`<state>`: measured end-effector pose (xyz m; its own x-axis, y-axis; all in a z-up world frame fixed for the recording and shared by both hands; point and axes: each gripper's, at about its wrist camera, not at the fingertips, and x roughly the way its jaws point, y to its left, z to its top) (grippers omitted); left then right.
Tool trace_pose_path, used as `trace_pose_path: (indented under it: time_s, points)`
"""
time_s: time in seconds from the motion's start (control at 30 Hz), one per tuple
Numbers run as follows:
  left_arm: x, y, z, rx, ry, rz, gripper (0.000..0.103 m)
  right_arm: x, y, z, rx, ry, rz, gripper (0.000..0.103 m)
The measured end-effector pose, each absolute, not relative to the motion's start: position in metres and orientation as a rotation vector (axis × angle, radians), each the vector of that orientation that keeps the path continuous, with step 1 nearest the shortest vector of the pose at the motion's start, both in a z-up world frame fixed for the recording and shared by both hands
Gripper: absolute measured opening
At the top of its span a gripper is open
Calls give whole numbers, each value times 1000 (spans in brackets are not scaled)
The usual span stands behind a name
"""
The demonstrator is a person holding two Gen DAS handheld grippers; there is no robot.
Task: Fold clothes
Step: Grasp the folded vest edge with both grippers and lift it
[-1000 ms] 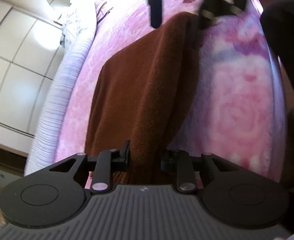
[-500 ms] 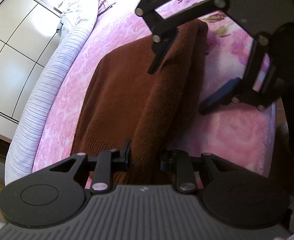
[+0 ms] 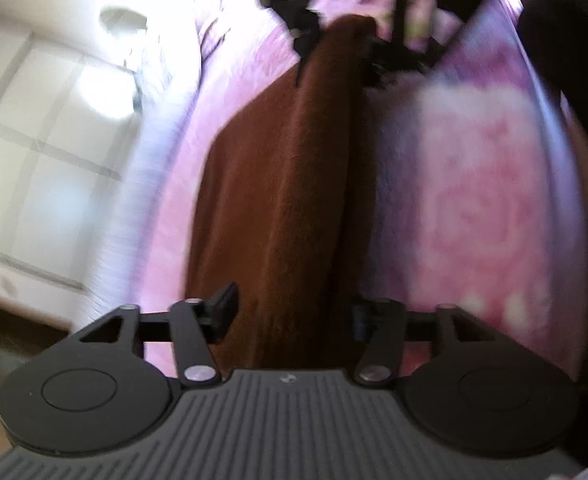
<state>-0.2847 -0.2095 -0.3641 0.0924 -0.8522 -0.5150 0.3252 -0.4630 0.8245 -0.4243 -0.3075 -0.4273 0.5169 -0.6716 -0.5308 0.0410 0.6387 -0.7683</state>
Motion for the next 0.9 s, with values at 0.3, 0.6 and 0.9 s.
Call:
trace_pose_path:
  time_s: [0.3, 0.6, 0.9]
  points:
    - [-278, -238, -343, 1422, -368, -1639, 20, -426, -300, -409, -755, 923, -488, 29]
    - [-257, -254, -317, 1298, -187, -1727, 20, -441, -294, -444, -945, 935, -478, 51]
    - [-284, -231, -345, 1483, -501, -1604, 21, -450, -300, -419, -812, 960, -525, 27]
